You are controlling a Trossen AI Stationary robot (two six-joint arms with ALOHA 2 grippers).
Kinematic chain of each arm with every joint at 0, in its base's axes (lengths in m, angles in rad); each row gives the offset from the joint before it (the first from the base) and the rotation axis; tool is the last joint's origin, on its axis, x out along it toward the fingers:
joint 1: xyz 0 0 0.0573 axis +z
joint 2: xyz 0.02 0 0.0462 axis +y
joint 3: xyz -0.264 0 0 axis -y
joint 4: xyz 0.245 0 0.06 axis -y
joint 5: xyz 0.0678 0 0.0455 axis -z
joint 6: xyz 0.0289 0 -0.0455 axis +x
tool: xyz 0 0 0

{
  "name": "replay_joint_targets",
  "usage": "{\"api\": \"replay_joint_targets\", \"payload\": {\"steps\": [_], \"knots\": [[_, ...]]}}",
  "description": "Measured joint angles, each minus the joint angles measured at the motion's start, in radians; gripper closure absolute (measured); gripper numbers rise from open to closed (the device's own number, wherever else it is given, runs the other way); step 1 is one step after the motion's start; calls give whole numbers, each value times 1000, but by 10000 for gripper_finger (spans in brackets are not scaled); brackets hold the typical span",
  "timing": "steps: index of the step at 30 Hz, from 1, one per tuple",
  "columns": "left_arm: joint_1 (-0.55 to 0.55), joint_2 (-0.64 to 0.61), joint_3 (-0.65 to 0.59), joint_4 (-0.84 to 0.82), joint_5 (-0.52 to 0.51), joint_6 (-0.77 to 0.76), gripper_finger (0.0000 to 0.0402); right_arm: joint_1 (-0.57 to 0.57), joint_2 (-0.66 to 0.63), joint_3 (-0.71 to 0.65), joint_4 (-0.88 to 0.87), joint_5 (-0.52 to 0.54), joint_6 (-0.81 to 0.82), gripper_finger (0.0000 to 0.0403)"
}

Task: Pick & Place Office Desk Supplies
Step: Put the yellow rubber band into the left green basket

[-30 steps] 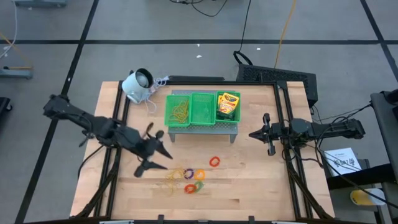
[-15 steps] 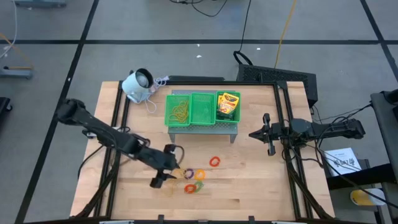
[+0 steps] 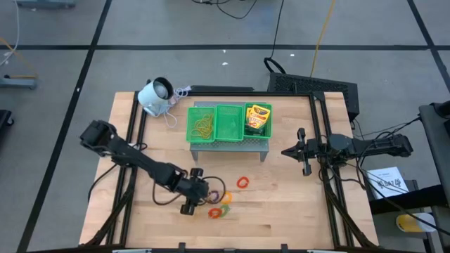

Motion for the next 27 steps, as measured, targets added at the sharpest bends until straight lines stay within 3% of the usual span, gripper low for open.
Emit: {"api": "replay_joint_targets", "payload": {"steps": [10,22,27], "knots": [[2,94,0,92,1,11,186,0,0,0,0,0,0,403],[1,99,0,151,21,-18,186,0,0,0,0,0,0,403],[1,98,0,83,25,-17,186,0,0,0,0,0,0,403]]}}
